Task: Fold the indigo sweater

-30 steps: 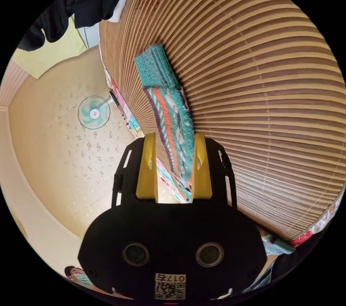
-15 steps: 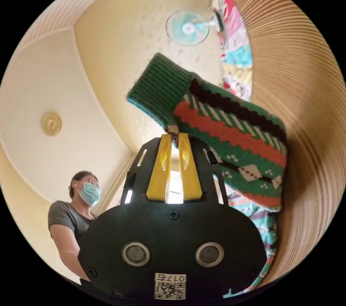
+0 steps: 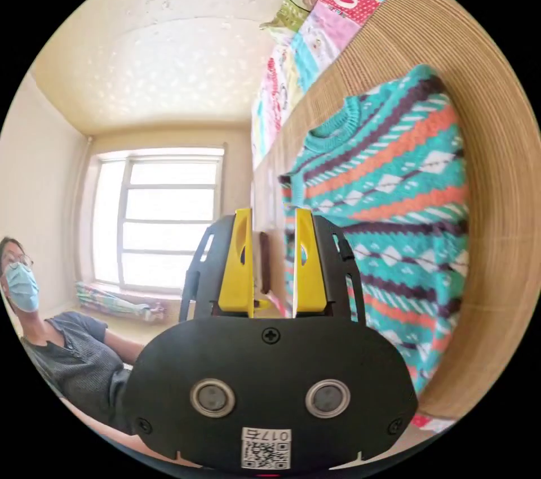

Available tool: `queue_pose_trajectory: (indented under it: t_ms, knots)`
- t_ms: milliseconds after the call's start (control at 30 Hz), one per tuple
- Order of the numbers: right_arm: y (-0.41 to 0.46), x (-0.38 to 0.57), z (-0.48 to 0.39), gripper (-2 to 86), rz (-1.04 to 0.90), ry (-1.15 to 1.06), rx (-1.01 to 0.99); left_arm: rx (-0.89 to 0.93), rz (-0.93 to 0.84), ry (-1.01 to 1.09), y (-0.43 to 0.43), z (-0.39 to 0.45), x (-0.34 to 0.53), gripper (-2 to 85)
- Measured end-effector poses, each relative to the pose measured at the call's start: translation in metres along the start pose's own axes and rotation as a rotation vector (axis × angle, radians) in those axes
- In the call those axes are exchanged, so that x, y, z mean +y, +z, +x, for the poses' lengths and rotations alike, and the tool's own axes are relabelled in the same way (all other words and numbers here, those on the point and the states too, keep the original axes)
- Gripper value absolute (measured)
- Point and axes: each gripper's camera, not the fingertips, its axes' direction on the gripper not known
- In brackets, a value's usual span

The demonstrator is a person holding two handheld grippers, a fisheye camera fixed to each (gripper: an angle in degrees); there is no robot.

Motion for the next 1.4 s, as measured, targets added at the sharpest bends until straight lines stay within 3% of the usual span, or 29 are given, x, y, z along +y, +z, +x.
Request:
queue_pose_trajectory:
  t_ms: [167,267,400,567,733,900,1033,1167,1267,1367,1400]
  knots:
    - [-0.012,0.058,0.049,12.4,-0.352,0.112,0.538,-0.232,-0.192,0.11,0.028,0.002,-0.011,15.6]
    - [-0.005,0.092,0.084,13.0,-0.538,0.255,0.566,-0.248,-0.3,0.143,0.051,0.0,-0.016,14.6]
    - [0.012,0.117,0.107,14.2,-0.635,0.393,0.495,-0.19,-0.369,0.0,0.069,-0.019,-0.024,12.8]
    - [0.028,0.123,0.109,11.3,-0.526,0.485,0.351,-0.118,-0.434,-0.109,0.072,-0.033,-0.034,7.4]
    - [0.006,0.113,0.115,4.7,-0.448,0.53,0.252,-0.083,-0.478,-0.027,0.05,-0.037,-0.039,4.1]
    - [-0.008,0.105,0.116,4.2,-0.42,0.527,0.165,-0.116,-0.314,0.145,0.0,-0.034,-0.031,8.2]
    - [0.0,0.097,0.114,6.8,-0.439,0.513,0.251,-0.085,-0.23,0.102,-0.02,-0.049,-0.034,13.5]
    - [0.018,0.09,0.118,12.4,-0.487,0.507,0.285,-0.053,-0.323,0.007,-0.008,-0.071,-0.051,12.6]
    - [0.028,0.082,0.123,7.1,-0.518,0.535,0.341,-0.068,-0.422,-0.058,0.003,-0.083,-0.063,9.9]
    - [0.033,0.069,0.124,4.2,-0.56,0.512,0.206,0.067,-0.504,-0.028,0.0,-0.09,-0.071,5.2]
    - [0.034,0.066,0.123,3.9,-0.561,0.494,0.131,0.211,-0.58,0.022,-0.001,-0.089,-0.072,5.1]
